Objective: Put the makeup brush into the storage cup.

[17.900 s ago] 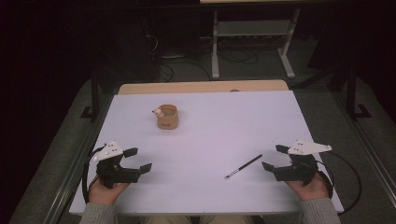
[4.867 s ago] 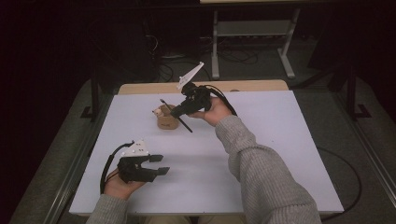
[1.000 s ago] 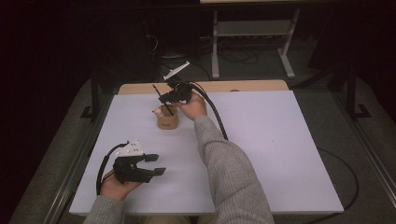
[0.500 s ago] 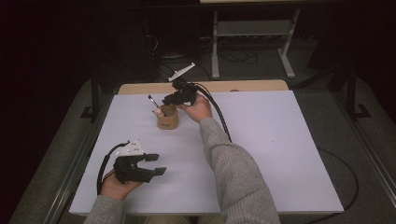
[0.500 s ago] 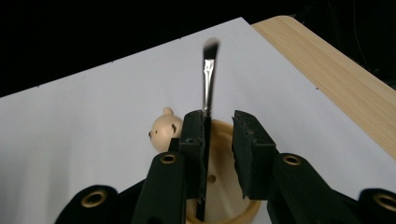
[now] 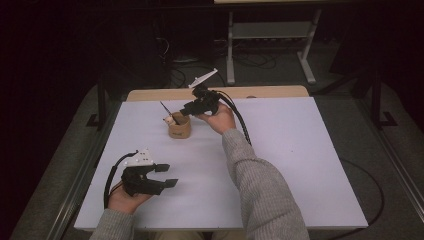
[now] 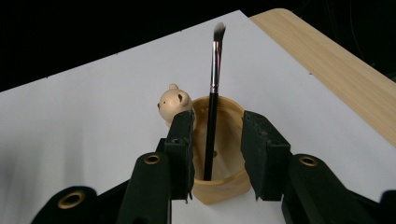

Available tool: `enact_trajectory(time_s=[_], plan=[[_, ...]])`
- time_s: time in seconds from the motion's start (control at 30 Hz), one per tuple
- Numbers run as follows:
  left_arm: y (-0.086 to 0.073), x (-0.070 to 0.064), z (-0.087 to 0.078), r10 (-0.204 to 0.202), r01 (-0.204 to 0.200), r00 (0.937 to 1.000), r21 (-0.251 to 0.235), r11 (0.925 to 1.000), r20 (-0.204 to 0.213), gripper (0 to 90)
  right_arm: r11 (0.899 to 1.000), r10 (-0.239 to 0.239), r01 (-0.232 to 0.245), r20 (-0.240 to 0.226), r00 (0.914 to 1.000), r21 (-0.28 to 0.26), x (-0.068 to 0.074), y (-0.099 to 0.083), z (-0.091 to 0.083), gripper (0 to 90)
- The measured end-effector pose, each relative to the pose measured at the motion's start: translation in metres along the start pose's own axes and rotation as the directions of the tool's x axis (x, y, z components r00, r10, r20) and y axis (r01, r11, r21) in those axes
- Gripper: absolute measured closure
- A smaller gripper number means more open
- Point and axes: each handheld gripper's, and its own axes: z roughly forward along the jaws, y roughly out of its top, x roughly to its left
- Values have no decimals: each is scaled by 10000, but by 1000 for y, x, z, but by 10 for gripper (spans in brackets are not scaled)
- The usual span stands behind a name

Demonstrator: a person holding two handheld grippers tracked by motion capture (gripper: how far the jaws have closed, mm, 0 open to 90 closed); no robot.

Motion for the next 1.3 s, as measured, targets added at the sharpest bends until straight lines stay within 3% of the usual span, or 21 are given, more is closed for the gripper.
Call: enact_trajectory(time_s=[0.3,0.73,1.3], plan=[[-1,0,0,-8,9,10000,54,10000,-94,352,10000,-34,34,51,10000,59,2,-7,-14,589],[-1,-1,2,-29,30,9999,73,10000,-147,332,9990,448,-447,174,9988,-50,-2,-25,-40,513],[-1,-1,1,-129,130,9997,16,9999,-230,304,9989,426,-417,423,9982,-231,4,-43,-67,451]])
